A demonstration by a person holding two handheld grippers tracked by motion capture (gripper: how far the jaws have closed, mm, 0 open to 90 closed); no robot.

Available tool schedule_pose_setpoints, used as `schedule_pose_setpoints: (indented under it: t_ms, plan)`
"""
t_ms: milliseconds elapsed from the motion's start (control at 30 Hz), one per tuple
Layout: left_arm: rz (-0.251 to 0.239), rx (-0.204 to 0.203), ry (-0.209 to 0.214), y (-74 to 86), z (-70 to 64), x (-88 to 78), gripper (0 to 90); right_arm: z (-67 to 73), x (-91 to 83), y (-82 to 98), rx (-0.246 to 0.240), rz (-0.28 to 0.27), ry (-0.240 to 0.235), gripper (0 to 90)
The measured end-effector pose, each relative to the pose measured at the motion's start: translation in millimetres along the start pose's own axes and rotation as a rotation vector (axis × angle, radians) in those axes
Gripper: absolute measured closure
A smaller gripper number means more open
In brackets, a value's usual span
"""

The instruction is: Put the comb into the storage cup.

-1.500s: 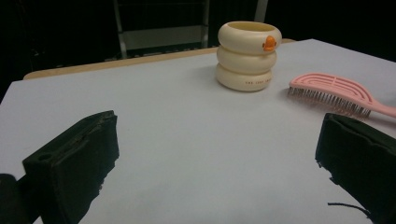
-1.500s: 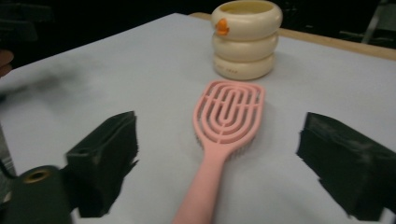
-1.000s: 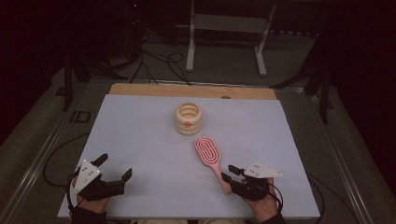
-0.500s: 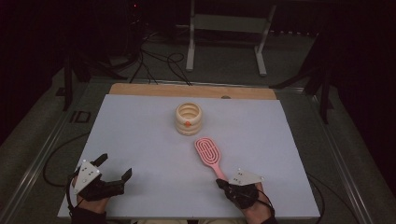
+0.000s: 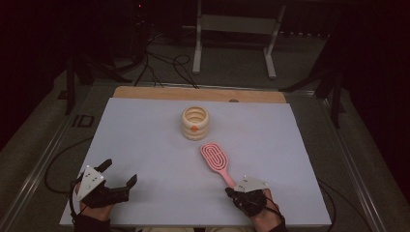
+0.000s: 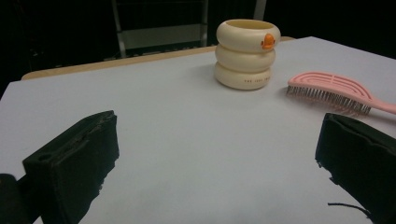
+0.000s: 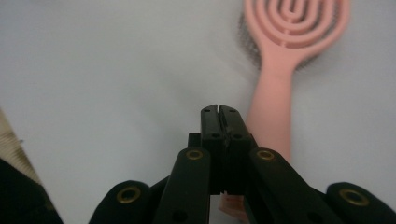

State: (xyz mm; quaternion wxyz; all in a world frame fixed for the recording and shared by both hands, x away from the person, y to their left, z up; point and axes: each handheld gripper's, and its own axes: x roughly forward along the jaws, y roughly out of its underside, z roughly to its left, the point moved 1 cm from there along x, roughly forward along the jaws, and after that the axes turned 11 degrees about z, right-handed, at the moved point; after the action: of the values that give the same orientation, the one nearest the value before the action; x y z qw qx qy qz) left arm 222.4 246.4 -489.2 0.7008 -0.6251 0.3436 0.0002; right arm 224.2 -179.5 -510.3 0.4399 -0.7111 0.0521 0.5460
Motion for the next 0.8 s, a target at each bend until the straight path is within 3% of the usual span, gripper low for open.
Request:
schedule_pose_setpoints:
  t_ms: [400, 700, 767, 800]
  plan:
    - [0.004, 0.002, 0.002, -0.1, -0.4, 0.6, 0.3, -24.8, -5.4, 7.9, 0.093, -0.01, 0.036, 89.8]
    - [0.002, 0.002, 0.001, 0.0, -0.1, 0.2, 0.3, -25.0, -5.7, 7.4, 0.087, -0.015, 0.033, 89.7]
    - [0.003, 0.002, 0.0, 0.1, 0.1, 0.2, 0.3, -28.3, -13.6, 5.8, 0.096, -0.074, 0.017, 88.6]
    - [0.003, 0.002, 0.0, 0.1, 0.1, 0.2, 0.3, -28.3, -13.6, 5.8, 0.096, -0.074, 0.017, 88.6]
